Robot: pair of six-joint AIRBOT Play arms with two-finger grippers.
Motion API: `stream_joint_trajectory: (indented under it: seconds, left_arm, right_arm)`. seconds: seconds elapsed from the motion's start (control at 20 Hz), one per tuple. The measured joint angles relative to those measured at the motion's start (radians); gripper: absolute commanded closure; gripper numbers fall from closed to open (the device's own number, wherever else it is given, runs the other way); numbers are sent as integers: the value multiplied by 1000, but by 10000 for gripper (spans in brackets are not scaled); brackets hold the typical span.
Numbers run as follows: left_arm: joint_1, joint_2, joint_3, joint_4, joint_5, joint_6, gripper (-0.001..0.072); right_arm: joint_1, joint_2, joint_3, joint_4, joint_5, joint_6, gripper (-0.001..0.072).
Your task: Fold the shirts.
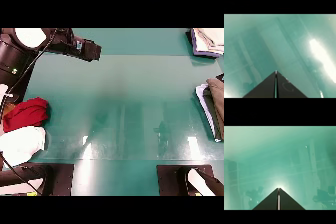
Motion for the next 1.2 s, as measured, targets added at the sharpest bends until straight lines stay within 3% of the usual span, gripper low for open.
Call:
stream_joint_trajectory:
  seconds: [0.75,0.8,0.85,0.9,1.05,1.2]
  left_arm:
    - [0,0,0,0,126,1,681]
    - [0,0,2,2,130,1,618]
    - [2,2,8,11,126,2,266]
    - [3,8,20,31,103,7,47]
    - [11,47,62,206,-45,18,48]
    - [51,78,66,459,-279,-6,47]
  right_arm:
    - [3,0,0,0,-3,0,696]
    - [3,0,0,0,-1,0,696]
    - [3,0,0,0,-1,0,696]
    - [3,0,0,0,0,0,696]
    - [3,0,0,0,2,-4,696]
    - [3,0,0,0,2,-17,696]
